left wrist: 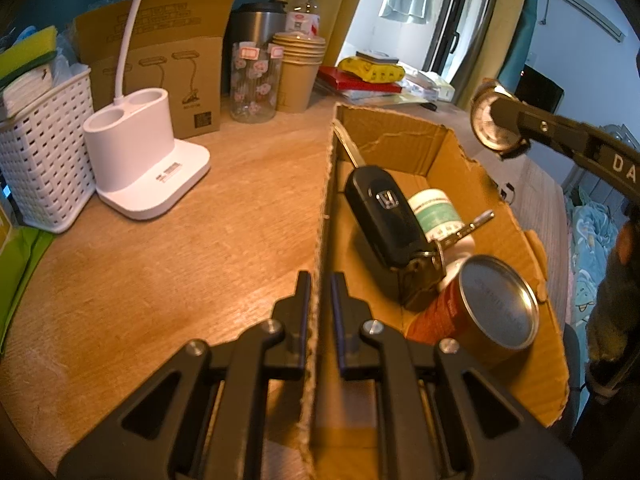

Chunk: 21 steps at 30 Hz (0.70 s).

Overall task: Organize rigid objects
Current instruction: 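Lift the wristwatch with the right tool and carry it over the box, then lower the wristwatch into the box and open the right tool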

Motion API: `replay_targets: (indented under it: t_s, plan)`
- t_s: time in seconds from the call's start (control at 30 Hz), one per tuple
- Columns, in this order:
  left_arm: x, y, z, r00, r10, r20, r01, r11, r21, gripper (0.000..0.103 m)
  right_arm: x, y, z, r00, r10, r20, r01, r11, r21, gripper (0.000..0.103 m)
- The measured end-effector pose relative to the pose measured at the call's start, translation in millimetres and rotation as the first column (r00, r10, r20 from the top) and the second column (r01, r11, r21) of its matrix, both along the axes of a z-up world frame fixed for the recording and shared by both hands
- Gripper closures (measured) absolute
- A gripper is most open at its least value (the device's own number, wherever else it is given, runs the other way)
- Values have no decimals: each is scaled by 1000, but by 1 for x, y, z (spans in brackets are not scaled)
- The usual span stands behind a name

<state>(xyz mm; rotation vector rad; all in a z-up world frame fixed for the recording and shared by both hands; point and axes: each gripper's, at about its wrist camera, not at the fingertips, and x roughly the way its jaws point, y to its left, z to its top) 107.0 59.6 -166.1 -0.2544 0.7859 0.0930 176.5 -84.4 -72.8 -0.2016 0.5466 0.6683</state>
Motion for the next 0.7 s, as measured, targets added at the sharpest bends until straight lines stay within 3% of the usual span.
replay_targets:
  t_s: [0.7]
  plan:
    - [2, 1, -1, 1000, -1, -3, 1, 1000, -1, 92, 33, 40, -39, 995, 43, -92, -53, 993, -102, 92]
